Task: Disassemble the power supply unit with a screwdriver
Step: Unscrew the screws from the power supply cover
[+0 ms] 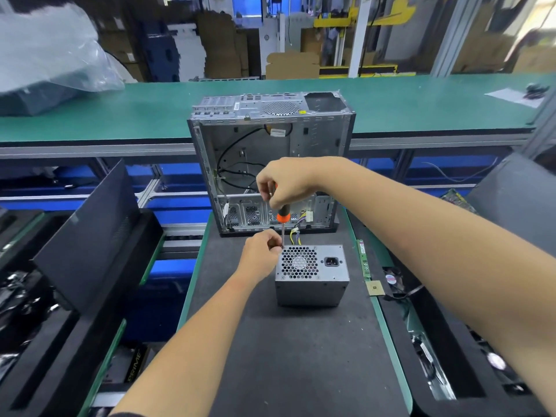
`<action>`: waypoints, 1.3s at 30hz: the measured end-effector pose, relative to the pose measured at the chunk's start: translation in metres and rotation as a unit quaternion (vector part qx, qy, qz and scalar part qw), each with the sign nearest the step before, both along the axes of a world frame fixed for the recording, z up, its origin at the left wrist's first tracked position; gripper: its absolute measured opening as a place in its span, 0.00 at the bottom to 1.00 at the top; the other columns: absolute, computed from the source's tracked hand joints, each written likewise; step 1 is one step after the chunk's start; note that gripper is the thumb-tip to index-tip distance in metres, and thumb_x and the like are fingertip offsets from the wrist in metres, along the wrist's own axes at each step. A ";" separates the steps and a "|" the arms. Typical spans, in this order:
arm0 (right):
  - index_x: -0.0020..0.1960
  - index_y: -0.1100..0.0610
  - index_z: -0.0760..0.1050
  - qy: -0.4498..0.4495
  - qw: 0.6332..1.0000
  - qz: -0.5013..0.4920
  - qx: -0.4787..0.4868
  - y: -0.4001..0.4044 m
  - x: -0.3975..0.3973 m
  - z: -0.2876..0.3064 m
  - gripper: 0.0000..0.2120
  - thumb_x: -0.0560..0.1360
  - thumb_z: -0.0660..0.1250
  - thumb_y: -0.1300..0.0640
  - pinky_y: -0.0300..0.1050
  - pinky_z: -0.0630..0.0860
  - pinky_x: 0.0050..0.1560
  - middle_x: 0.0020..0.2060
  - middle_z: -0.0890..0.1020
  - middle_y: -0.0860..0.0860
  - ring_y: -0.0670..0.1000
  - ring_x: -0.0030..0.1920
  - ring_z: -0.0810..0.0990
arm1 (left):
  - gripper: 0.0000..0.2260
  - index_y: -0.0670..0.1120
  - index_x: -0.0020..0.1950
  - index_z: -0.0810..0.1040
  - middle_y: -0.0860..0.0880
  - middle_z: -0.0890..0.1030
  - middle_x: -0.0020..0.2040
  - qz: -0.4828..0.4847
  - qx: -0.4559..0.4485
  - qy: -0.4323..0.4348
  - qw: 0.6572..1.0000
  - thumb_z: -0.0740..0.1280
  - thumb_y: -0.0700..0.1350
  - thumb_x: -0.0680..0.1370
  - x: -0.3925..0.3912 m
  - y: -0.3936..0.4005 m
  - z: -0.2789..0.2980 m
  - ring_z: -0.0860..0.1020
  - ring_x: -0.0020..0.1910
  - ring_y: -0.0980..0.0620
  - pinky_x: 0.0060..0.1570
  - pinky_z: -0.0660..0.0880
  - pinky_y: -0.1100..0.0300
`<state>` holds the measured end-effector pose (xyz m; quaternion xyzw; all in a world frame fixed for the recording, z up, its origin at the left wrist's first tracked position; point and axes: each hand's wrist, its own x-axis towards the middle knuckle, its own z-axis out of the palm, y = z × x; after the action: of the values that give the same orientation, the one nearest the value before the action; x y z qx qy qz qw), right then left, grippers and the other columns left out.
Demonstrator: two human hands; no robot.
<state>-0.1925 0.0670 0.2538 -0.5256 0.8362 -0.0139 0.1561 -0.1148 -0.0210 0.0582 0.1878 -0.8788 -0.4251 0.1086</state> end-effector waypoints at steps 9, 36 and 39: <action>0.50 0.56 0.75 0.056 0.998 0.003 0.006 0.011 -0.002 0.003 0.07 0.72 0.68 0.59 0.46 0.77 0.42 0.43 0.81 0.51 0.53 0.42 0.80 | 0.07 0.47 0.39 0.79 0.54 0.79 0.35 -0.002 -0.028 -0.037 0.999 0.67 0.37 0.73 -0.006 -0.001 0.009 0.76 0.38 0.58 0.38 0.69 0.70; 0.47 0.58 0.75 0.078 0.997 -0.014 0.018 0.002 0.000 -0.002 0.06 0.74 0.63 0.56 0.49 0.79 0.42 0.42 0.83 0.56 0.57 0.43 0.82 | 0.15 0.50 0.30 0.73 0.55 0.74 0.31 -0.047 -0.057 -0.061 0.995 0.67 0.34 0.72 -0.014 -0.008 0.015 0.71 0.32 0.61 0.31 0.64 0.73; 0.48 0.56 0.76 -0.003 1.000 -0.021 -0.001 0.007 0.004 0.004 0.09 0.67 0.69 0.60 0.45 0.76 0.38 0.41 0.82 0.53 0.55 0.41 0.81 | 0.15 0.50 0.30 0.72 0.55 0.74 0.32 -0.049 -0.060 -0.060 0.995 0.68 0.34 0.72 -0.012 -0.007 0.015 0.71 0.32 0.60 0.31 0.64 0.72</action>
<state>-0.1885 0.0742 0.2583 -0.5079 0.8465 -0.0194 0.1582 -0.1271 -0.0283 0.0733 0.1626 -0.9159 -0.3641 0.0462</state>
